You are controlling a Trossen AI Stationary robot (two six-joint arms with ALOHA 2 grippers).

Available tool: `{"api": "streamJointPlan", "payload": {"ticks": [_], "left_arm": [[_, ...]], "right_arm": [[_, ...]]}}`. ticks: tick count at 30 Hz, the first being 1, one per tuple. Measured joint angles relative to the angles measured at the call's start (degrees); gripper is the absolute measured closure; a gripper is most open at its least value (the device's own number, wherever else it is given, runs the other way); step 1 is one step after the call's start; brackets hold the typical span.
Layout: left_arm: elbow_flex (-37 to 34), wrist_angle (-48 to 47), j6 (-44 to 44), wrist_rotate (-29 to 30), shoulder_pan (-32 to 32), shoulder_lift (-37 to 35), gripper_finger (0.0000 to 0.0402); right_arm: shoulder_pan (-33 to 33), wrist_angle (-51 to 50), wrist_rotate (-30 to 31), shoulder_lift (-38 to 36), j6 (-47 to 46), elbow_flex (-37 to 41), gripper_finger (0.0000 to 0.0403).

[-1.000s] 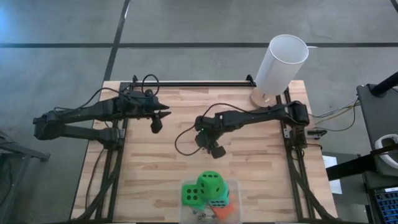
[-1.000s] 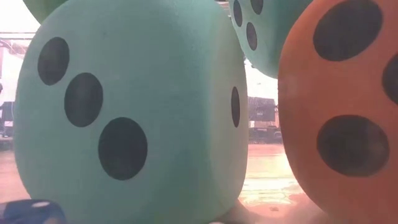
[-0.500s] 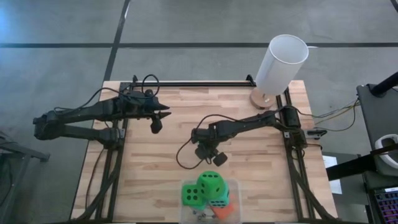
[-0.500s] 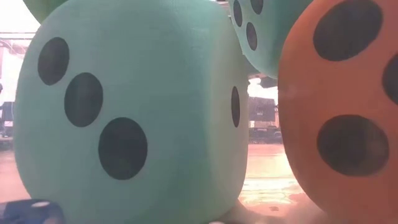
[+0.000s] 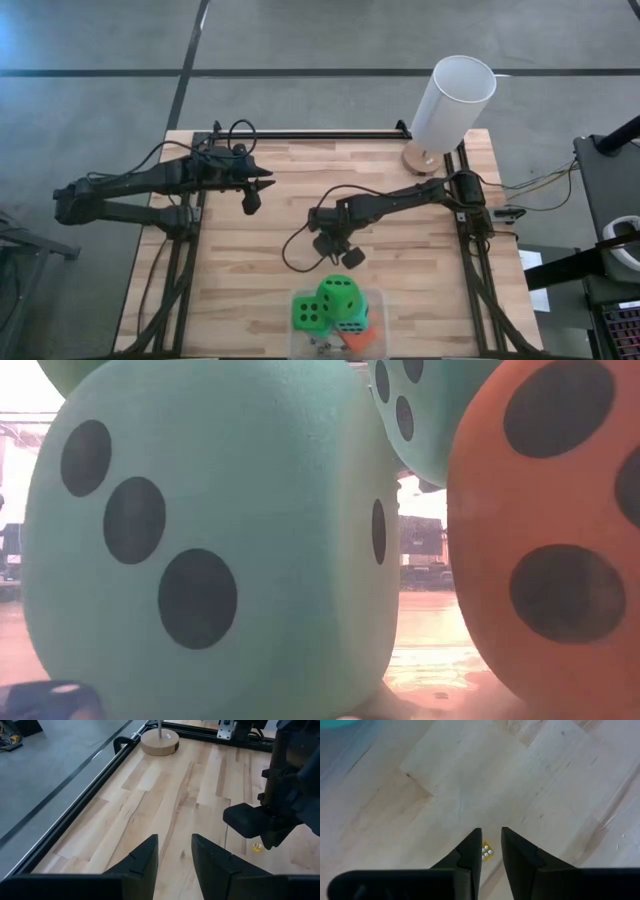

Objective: Pick & Place Dice
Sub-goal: Put the small yellow dice into the transparent bin

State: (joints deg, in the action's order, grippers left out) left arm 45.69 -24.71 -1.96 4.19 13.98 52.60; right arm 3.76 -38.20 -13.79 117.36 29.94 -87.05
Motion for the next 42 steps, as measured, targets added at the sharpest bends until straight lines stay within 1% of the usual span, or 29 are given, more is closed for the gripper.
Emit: {"api": "streamJointPlan", "payload": {"ticks": [5,15,20,30,42], "left_arm": [[0.0,0.0,-0.1,0.0,0.0,0.0,0.0281],[0.0,0.0,-1.5,0.0,0.0,0.0,0.0280],[0.0,0.2,-1.7,0.0,0.0,0.0,0.0281],[0.0,0.6,-1.6,0.0,0.0,0.0,0.0280],[0.0,0.8,-1.6,0.0,0.0,0.0,0.0282]], "right_arm": [[0.0,-0.8,0.5,0.0,-1.2,0.0,0.0331],[0.0,-0.8,0.4,-0.1,2.5,0.4,0.0277],[0.0,-0.5,0.2,-0.1,4.4,1.6,0.0264],[0.0,0.5,0.2,0.6,9.4,4.1,0.0280],[-0.3,2.4,0.2,0.8,11.1,4.6,0.0296]]}}
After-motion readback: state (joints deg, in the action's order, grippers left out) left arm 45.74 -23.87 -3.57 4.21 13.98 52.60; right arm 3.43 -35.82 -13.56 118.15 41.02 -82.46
